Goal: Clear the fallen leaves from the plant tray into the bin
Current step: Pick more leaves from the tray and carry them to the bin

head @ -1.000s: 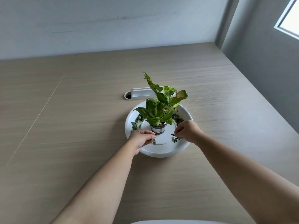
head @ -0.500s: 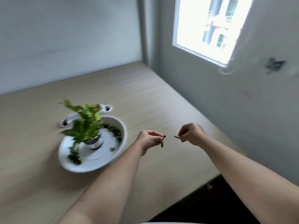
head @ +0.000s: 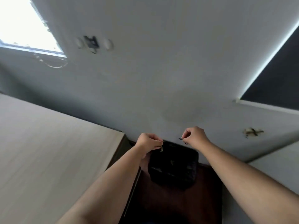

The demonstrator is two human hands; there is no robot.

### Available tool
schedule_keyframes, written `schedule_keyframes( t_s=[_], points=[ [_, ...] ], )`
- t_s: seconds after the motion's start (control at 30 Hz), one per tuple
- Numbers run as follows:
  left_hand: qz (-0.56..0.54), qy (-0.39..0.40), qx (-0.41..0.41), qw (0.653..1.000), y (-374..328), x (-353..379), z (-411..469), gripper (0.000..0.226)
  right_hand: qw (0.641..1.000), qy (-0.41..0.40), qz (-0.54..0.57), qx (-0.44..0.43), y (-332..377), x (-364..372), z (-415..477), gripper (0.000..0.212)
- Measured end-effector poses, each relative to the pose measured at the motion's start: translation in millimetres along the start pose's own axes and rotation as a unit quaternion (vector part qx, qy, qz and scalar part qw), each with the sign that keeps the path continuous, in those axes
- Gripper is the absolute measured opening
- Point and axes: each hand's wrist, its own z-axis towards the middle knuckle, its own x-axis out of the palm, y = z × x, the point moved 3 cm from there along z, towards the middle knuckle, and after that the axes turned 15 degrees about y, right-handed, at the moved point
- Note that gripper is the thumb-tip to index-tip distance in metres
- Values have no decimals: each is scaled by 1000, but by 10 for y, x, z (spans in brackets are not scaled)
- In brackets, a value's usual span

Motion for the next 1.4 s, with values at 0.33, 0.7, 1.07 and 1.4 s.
schedule_keyframes(
  t_s=[0.33, 0.7, 1.07, 1.4],
  points=[
    [13, -13, -151, 988, 842, 220, 1275, 21, 987, -6, 102, 124, -1111, 409, 555, 12],
    [125, 27, -189, 974, 593, 186, 1429, 48, 979, 58, 97, 171, -1147, 386, 810, 30],
    [128, -185, -31, 974, -195, -862, -485, 25, 993, 75, -15, -85, 923, 397, 402, 19],
    [64, -313, -44, 947, 469, -1591, -1907, 19, 954, 168, -115, -221, 2034, 1371, -131, 14]
  ],
)
